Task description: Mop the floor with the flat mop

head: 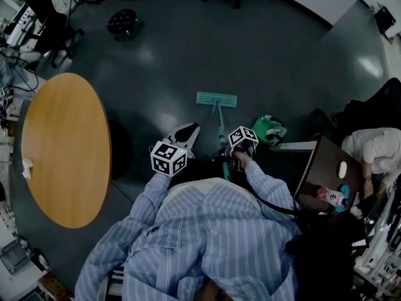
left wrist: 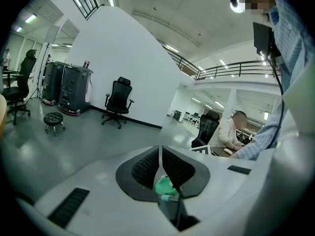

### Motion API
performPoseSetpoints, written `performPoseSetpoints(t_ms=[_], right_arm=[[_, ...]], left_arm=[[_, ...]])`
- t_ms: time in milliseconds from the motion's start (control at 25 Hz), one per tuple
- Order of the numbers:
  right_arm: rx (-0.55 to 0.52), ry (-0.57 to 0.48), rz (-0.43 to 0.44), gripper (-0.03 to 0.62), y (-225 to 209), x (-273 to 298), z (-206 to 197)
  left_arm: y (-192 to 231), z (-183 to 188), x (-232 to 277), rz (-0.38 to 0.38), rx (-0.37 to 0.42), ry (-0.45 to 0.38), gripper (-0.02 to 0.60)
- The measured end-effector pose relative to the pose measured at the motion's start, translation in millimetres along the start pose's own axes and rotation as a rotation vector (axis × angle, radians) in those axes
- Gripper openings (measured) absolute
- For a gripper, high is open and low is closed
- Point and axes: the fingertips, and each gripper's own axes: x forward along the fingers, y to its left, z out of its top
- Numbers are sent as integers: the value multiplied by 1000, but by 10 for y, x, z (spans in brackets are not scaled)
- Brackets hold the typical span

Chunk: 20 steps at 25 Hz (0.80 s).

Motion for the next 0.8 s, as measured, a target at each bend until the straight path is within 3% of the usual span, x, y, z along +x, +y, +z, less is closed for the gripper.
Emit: performPoseSetpoints(t_ms=[400,800], right_arm=[[-32,31,-22,115,-144,-356,124],[-63,53,-27,115,-199,-570,553]], left_arm=[[-148,134,320,23,-7,7,26],[-30,289,655,56,-4,-8,26]])
